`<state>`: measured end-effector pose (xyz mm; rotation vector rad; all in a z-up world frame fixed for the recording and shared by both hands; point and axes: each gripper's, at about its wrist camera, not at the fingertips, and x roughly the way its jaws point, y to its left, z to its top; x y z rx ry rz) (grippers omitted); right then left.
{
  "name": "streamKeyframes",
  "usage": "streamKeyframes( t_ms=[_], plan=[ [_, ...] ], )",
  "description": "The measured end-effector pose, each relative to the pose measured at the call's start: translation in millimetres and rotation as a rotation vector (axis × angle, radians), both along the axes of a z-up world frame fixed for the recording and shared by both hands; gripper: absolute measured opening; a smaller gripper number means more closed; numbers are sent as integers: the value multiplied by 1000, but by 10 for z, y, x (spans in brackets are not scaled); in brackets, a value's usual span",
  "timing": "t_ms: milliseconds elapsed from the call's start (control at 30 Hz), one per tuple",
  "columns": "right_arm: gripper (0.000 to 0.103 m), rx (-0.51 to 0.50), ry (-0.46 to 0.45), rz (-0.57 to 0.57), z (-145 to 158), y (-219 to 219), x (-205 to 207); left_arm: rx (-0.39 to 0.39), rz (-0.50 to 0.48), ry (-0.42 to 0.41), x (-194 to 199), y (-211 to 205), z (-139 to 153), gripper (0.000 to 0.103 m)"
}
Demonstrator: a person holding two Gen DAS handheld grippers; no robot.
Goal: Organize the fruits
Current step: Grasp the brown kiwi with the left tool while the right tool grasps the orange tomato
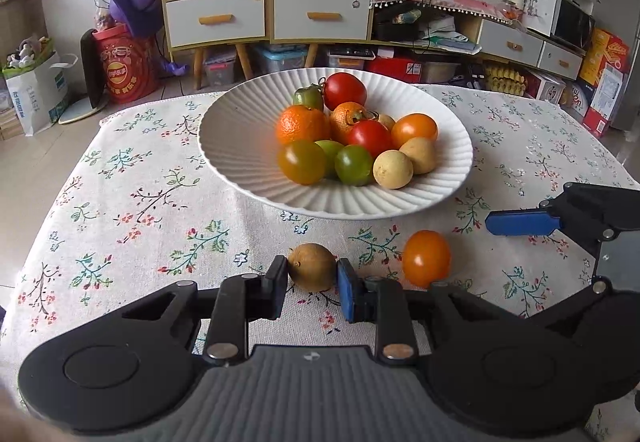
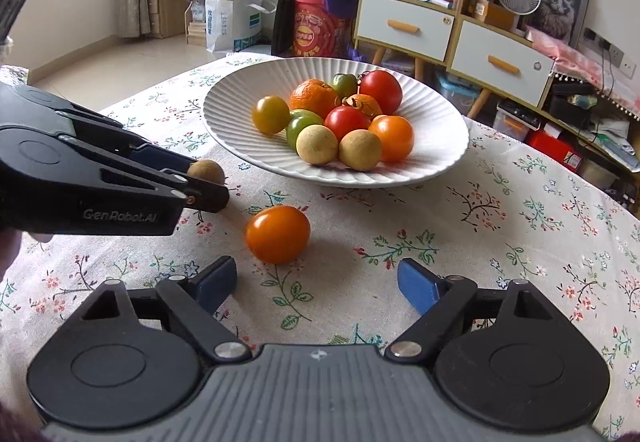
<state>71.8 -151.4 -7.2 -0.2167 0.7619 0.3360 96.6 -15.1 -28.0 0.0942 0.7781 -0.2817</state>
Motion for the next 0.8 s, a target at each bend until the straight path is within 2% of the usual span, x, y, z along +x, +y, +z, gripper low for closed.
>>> streamKeyframes(
  t_ms=[167, 433, 600, 800],
  plan=[
    [71, -26, 16, -7, 26, 114, 30, -4, 14, 5, -53, 65, 88, 24],
    [43, -43, 24, 3, 67, 187, 56, 6, 12, -4, -100, 109, 190, 24],
    [30, -31, 29, -12, 102, 168, 86, 8, 17, -1, -91, 130, 209, 24],
    [29, 20, 58, -37, 176, 102, 104, -8, 16, -3, -94, 128, 244, 24]
  ],
)
